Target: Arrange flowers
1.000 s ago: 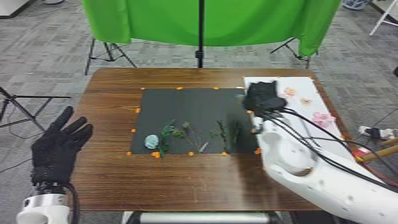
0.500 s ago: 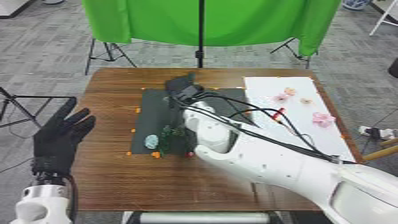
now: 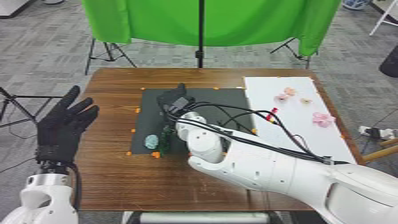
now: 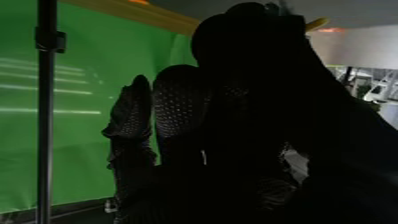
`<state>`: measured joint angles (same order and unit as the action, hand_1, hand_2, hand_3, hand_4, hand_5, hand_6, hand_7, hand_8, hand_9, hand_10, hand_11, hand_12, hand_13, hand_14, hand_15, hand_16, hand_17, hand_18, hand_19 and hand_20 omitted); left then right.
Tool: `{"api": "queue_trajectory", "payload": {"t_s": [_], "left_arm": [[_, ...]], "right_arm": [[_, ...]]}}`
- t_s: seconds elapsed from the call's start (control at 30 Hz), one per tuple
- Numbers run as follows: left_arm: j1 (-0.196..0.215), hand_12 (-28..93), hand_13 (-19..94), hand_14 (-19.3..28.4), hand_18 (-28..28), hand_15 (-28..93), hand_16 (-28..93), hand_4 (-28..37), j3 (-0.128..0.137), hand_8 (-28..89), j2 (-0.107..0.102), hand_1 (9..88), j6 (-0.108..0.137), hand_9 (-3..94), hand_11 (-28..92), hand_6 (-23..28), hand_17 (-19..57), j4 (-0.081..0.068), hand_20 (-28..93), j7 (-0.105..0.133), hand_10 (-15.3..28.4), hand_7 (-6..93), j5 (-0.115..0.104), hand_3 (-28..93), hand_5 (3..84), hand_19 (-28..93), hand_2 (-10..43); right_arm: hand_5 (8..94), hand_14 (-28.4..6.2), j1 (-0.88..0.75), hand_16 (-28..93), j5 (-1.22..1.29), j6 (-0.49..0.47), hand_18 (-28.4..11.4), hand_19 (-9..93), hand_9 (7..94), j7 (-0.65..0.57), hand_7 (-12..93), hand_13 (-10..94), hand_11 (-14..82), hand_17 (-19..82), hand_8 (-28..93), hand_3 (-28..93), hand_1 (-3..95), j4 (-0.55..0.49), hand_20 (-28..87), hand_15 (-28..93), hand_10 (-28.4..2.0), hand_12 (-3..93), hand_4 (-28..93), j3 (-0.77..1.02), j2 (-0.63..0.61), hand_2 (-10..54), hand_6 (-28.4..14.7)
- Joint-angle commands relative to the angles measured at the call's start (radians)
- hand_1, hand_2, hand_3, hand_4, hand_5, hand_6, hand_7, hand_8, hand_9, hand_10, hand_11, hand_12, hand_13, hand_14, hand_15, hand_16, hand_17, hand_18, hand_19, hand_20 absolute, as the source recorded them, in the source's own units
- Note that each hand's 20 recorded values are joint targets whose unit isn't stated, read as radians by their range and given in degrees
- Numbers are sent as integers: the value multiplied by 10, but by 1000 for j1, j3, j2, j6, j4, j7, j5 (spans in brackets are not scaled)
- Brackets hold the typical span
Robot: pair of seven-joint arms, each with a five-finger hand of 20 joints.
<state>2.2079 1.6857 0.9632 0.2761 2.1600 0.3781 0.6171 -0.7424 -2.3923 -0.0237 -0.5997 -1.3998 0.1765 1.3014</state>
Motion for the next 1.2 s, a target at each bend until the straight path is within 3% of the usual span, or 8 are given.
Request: {"api": "queue_trajectory", "payload": {"t_s": [0.03, 0.27, 0.43, 0.6, 0.7, 0.8, 1.03, 1.2], "left_arm": [[9, 107, 199, 272, 284, 542, -105, -283, -6, -79, 2, 209, -10, 317, 222, 72, -81, -8, 4, -7, 194, 70, 5, 797, 355, 578, 68], [38, 106, 199, 272, 284, 543, -105, -283, 0, -79, 10, 209, 1, 317, 221, 72, -81, 3, 4, 3, 194, 72, 1, 799, 355, 578, 68], [87, 106, 199, 272, 284, 544, -105, -283, 14, -79, 46, 210, 6, 318, 223, 72, -81, 16, 4, -4, 195, 70, 2, 798, 356, 578, 68], [85, 106, 199, 272, 284, 543, -106, -283, 10, -79, 60, 210, -6, 318, 222, 73, -81, 12, 4, -7, 196, 69, 8, 799, 356, 577, 68], [102, 105, 199, 272, 284, 543, -106, -283, 12, -79, 55, 210, 6, 318, 222, 72, -81, 15, 4, 20, 196, 70, -4, 799, 356, 578, 68], [119, 106, 199, 272, 284, 543, -105, -283, 16, -79, 54, 210, 10, 318, 222, 73, -81, 18, 5, 28, 196, 70, -9, 798, 356, 577, 68], [144, 106, 199, 272, 284, 543, -105, -283, 19, -78, 55, 207, 17, 318, 222, 72, -81, 24, 5, 38, 195, 71, -17, 798, 355, 577, 67], [147, 106, 199, 271, 284, 543, -105, -283, 16, -79, 47, 208, 21, 318, 222, 73, -81, 25, 5, 43, 196, 70, -25, 795, 356, 577, 68]], "right_arm": [[724, -80, 1, 226, -40, -58, -204, 816, 747, 22, 213, 609, 448, 178, -39, 722, 454, -16, 508, 813, -78, 331, -283, 23, -2, -95, 38], [660, -86, -24, 219, -52, -97, -207, 811, 698, 32, 209, 587, 520, 163, -148, 762, 399, -44, 523, 824, -96, 281, -283, 57, -7, -95, 30], [645, -95, -46, 215, -19, -55, -211, 808, 671, 0, 206, 575, 558, 158, -146, 788, 365, -138, 530, 827, -114, 238, -283, 149, -55, -95, 23], [600, -118, -78, 208, 100, 77, -220, 797, 621, -51, 191, 537, 558, 136, -142, 781, 348, -330, 533, 831, -138, 222, -283, 280, -243, -95, 1], [589, -124, -136, 192, 126, 127, -221, 784, 607, -84, 186, 521, 510, 131, -138, 781, 343, -403, 530, 819, -142, 193, -283, 378, -372, -95, -3], [575, -128, -247, 172, 169, 160, -223, 757, 592, -131, 187, 497, 453, 114, -138, 785, 340, -460, 518, 795, -148, 173, -283, 514, -502, -95, -5], [571, -130, -470, 149, 234, 237, -219, 751, 579, -274, 192, 486, 365, 109, -140, 790, 341, -434, 505, 781, -153, 157, -283, 745, -669, -95, -6], [543, -137, -532, 140, 293, 191, -221, 755, 547, -351, 193, 468, 315, 110, -144, 793, 336, -369, 500, 771, -162, 150, -283, 814, -670, -95, -5]]}}
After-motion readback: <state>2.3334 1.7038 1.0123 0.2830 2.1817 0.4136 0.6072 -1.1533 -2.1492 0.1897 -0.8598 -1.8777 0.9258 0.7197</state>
